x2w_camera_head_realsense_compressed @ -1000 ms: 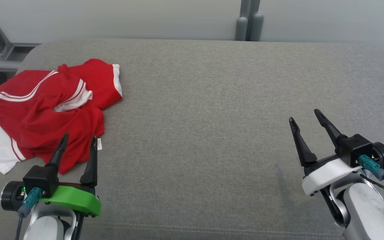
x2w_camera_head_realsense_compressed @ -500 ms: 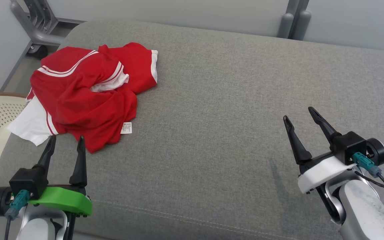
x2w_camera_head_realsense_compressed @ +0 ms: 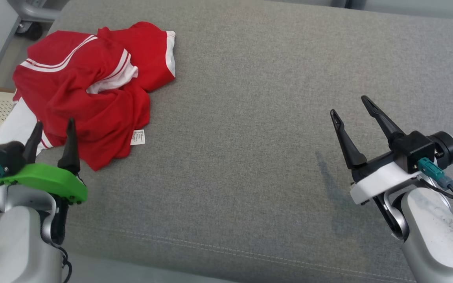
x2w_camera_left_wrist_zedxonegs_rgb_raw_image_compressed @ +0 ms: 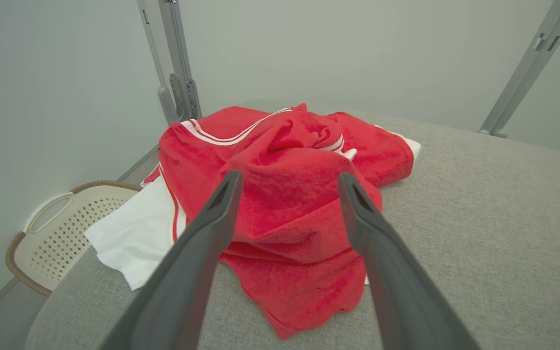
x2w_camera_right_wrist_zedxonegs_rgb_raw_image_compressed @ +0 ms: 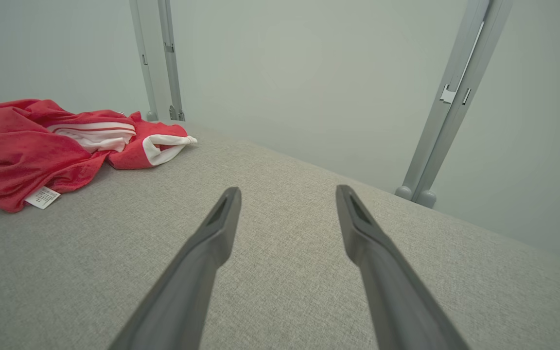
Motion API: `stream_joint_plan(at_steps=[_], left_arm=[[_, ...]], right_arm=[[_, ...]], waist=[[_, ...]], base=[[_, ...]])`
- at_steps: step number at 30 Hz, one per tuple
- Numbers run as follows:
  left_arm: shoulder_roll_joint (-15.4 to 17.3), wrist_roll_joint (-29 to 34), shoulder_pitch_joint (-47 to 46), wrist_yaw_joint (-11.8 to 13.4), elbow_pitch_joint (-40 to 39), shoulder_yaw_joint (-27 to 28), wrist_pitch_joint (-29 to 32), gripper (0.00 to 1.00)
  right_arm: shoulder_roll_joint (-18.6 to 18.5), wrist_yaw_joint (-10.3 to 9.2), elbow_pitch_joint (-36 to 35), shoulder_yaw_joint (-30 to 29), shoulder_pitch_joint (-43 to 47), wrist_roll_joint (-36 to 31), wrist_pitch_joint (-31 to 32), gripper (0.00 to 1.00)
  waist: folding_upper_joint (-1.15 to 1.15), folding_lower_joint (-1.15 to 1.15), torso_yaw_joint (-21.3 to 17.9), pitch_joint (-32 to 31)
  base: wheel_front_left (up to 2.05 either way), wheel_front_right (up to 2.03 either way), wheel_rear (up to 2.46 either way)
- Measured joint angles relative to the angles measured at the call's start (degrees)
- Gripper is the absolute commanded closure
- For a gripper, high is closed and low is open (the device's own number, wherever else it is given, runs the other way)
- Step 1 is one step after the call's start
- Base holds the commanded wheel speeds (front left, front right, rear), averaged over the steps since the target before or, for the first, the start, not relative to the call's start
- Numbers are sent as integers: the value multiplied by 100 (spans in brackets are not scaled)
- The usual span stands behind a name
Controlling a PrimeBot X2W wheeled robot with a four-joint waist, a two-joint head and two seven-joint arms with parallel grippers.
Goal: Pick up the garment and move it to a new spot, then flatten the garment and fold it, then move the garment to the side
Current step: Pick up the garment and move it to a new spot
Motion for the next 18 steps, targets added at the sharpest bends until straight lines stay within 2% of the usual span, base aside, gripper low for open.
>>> stream_joint_plan(at_steps=[9,18], left_arm=[[287,-326,-900,-21,945,123,1222,0],[571,-347,-1422,-25,1622,193,1834,0]], right_arm=[[8,49,-14,136,-373,-7,-1,0],[14,68,83,163,-494,-5,-1,0]], waist=[[0,0,-121,609],[0,0,-440,890]], base=[[0,0,0],[0,0,0]])
